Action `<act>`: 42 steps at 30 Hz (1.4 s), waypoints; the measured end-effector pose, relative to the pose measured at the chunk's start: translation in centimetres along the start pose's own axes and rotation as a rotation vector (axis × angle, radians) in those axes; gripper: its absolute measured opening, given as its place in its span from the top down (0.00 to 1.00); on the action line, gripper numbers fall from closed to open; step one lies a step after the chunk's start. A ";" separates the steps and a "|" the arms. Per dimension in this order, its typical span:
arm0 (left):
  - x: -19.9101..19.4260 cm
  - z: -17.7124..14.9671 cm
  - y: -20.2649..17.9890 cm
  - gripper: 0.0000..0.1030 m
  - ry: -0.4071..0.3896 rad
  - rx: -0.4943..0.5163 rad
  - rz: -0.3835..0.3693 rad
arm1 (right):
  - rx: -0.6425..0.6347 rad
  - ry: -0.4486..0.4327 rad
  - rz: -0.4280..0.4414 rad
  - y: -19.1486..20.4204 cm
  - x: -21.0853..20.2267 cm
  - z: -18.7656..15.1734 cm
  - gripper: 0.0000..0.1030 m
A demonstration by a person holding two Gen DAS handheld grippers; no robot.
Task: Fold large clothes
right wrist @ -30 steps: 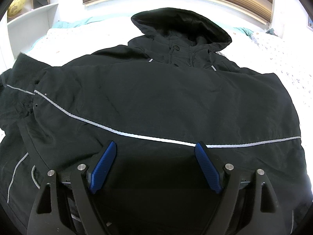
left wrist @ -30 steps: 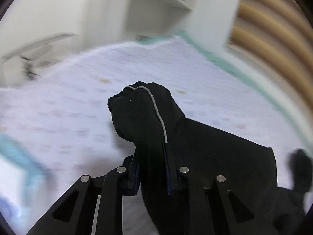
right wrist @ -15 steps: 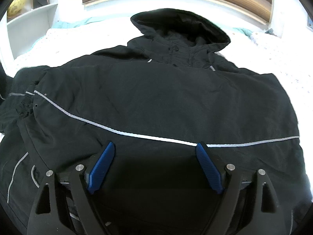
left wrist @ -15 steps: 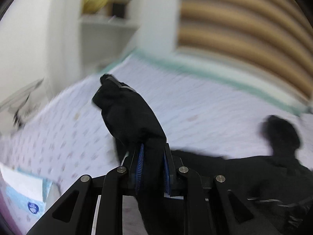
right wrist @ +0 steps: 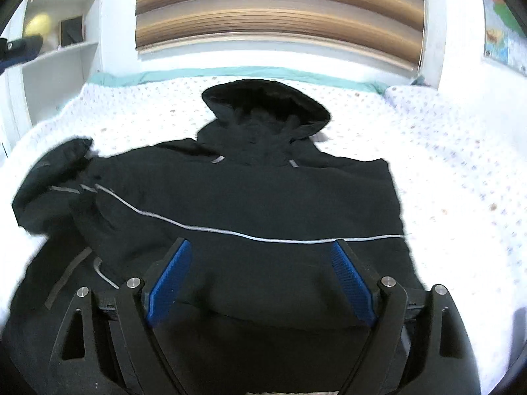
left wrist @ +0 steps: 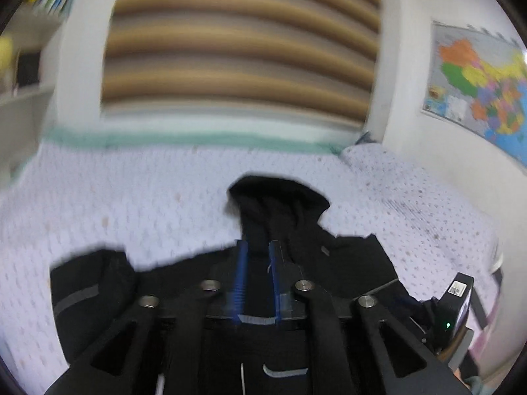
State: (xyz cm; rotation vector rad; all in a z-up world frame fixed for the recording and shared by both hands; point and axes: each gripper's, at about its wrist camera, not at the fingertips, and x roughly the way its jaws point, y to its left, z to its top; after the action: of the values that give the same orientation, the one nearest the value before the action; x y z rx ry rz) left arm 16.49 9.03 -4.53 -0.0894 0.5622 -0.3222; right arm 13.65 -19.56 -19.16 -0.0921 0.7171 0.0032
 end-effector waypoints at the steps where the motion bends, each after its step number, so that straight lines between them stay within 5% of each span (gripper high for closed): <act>1: 0.0 -0.8 2.0 0.39 0.022 -0.049 0.037 | -0.015 0.007 -0.014 -0.2 0.3 -0.6 0.14; 2: -0.4 -1.6 4.3 0.25 0.020 -0.085 0.073 | -0.019 0.020 -0.015 -0.4 0.8 -1.2 0.14; 6: -0.4 -3.4 10.6 0.25 0.079 -0.112 0.243 | 0.038 0.132 0.029 -1.4 4.9 -4.2 0.14; 9: 1.6 -4.7 12.5 0.25 0.168 -0.047 0.355 | 0.055 0.120 0.044 -1.6 5.2 -4.2 0.13; 12: 5.3 -5.8 12.1 0.25 0.236 0.014 0.368 | 0.048 0.118 0.038 -1.5 5.3 -4.4 0.12; 18: 15.2 -7.2 15.6 0.26 0.394 0.106 0.665 | 0.032 0.122 0.038 -1.3 5.4 -4.6 0.10; 19: 16.4 -7.5 16.7 0.36 0.414 0.087 0.686 | 0.033 0.123 0.040 -1.3 5.4 -4.6 0.09; 20: 16.8 -7.4 17.6 0.63 0.423 0.071 0.687 | 0.033 0.123 0.041 -1.4 5.5 -4.6 0.09; 22: 16.9 -7.0 18.0 0.82 0.414 0.056 0.678 | 0.032 0.122 0.042 -1.3 5.5 -4.6 0.09; 24: 15.5 -6.1 17.0 0.87 0.359 0.055 0.633 | 0.029 0.120 0.043 -1.3 5.5 -4.6 0.08; 27: 11.4 -3.8 12.4 0.87 0.239 0.043 0.416 | 0.025 0.118 0.042 -1.2 5.7 -4.6 0.07; 29: 9.4 -2.5 9.2 0.87 0.201 0.046 0.312 | 0.024 0.117 0.040 -1.2 5.7 -4.6 0.06; 33: 6.8 -0.3 0.9 0.87 0.133 0.063 -0.013 | 0.028 0.118 0.045 -1.2 5.6 -4.6 0.06; 37: 8.7 -2.0 -6.0 0.87 0.172 0.084 -0.199 | 0.048 0.119 0.067 -1.5 5.5 -4.7 0.06; 39: 11.5 -4.6 -8.2 0.87 0.229 0.076 -0.205 | 0.064 0.119 0.080 -1.8 5.5 -4.7 0.06; 42: 18.2 -9.1 -8.3 0.85 0.419 0.000 -0.190 | 0.094 0.115 0.085 -2.2 5.1 -4.8 0.06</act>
State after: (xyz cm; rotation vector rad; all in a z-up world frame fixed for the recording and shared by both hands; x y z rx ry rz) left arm 23.86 -4.67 -20.09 -0.0753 0.9718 -0.5320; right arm 14.43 -22.30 -25.98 0.0282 0.8344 0.0457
